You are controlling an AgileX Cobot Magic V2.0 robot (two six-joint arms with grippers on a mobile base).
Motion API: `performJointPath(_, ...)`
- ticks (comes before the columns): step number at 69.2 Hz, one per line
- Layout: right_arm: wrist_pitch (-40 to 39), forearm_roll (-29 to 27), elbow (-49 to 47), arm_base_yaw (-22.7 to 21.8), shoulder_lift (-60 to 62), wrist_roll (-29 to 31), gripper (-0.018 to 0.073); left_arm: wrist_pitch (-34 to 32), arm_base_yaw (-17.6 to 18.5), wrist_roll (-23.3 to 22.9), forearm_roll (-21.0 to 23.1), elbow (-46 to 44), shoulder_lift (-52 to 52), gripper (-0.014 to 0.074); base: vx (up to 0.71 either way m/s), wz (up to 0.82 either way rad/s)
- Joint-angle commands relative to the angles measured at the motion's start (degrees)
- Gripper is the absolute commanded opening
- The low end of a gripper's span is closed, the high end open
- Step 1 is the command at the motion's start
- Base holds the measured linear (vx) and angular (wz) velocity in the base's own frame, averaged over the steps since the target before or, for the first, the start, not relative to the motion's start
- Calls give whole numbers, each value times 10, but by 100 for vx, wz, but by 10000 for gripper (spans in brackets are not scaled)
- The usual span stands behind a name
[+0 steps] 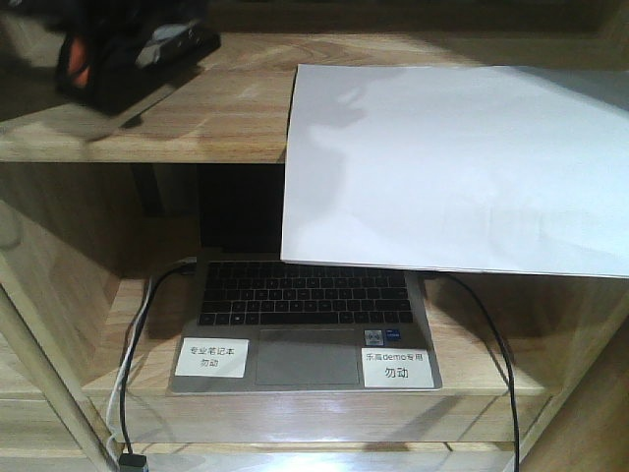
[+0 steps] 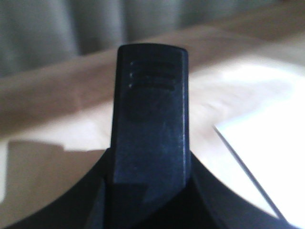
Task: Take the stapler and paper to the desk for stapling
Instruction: 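Reach the left gripper to the black stapler and close on it, then lift the stapler off the shelf with the left gripper and withdraw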
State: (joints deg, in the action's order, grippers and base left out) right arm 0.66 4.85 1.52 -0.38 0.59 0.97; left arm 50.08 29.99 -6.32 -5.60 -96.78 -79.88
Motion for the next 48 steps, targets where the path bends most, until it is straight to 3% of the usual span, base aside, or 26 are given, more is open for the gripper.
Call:
performJointPath(1,-44,1,3,-3,6,-1,-10,-96,4,-1,12,44,71,-6,0,0)
performJointPath(11,-44,1,3,-3,6,-1,-10,-133,4,20,34,137,153,-6,0,0)
performJointPath(32,-44,1,3,-3,6,-1,-10,-145,4,63,53,303,326,-6,0,0)
performJointPath(48,-44,1,3,-3,6,-1,-10,-149,4,63,53,416,449,-6,0,0)
